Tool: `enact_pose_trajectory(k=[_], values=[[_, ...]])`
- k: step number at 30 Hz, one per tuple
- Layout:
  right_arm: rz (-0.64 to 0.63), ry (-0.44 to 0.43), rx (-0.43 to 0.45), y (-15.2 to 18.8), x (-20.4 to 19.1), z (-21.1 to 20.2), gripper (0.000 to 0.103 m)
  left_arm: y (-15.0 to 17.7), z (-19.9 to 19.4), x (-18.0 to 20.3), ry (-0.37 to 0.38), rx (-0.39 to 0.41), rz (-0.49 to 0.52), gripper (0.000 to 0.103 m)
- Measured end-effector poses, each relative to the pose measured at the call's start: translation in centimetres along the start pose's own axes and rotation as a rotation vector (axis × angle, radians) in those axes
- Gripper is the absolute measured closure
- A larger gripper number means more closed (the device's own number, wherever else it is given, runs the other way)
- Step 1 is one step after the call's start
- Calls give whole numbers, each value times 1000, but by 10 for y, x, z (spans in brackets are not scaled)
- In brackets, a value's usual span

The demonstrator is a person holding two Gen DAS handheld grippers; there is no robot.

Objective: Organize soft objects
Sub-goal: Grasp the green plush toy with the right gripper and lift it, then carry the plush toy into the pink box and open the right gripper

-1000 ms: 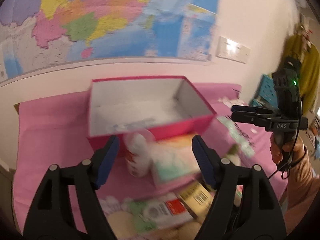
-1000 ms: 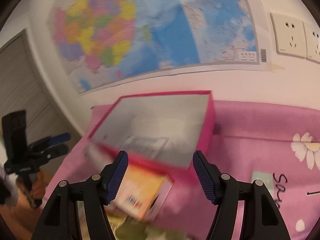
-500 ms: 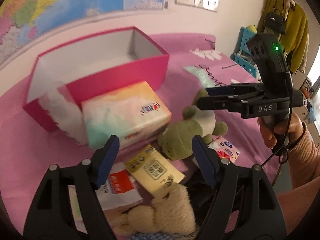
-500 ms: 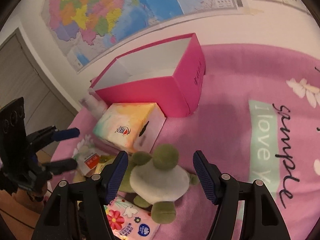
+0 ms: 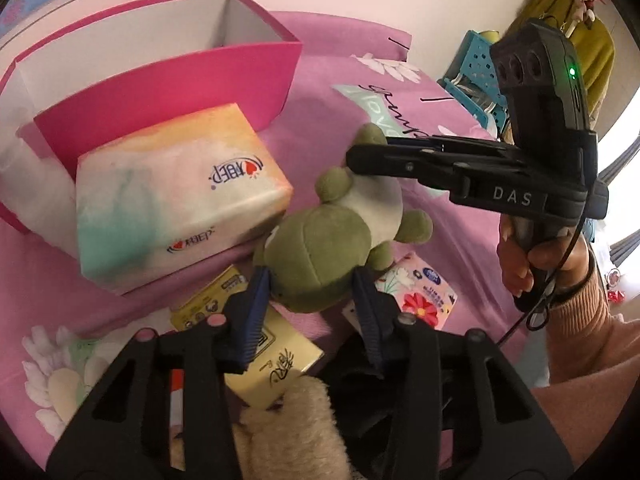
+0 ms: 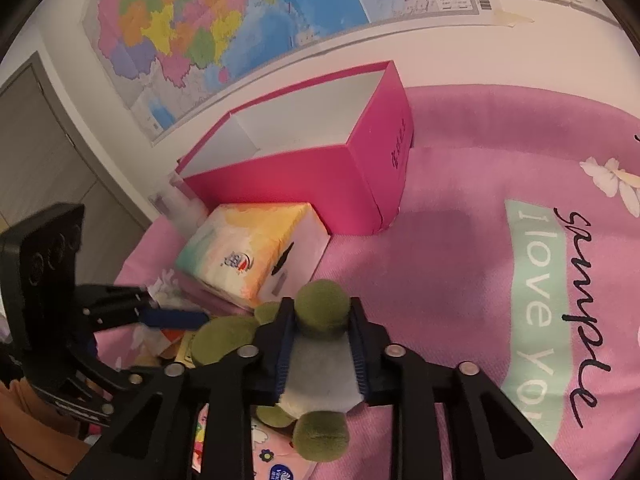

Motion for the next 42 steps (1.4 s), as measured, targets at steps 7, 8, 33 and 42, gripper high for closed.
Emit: enact_pose_trajectory(k=[7, 8, 33, 42], values=[[18, -18, 57, -9, -7, -20, 80, -6, -14, 9, 26, 33, -1, 59], [11, -15, 67, -12, -10, -23, 80, -9, -19, 9, 27, 46, 4, 59], [-50, -83, 292, -156, -55, -35, 80, -136, -92, -75, -211, 232, -26, 59], [-12, -44, 218, -171, -33, 15, 80, -151, -58, -105, -252, 149, -85, 59]])
Point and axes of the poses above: each gripper's, at about its wrist camera, not at the fingertips, and z roughly the way its jaws point, x to its right, y to its underside, the point moved 9 cm from there along z, roughly the way its jaws point, and after that the axes turned 2 degrees about -y, right-handed, at the moved point
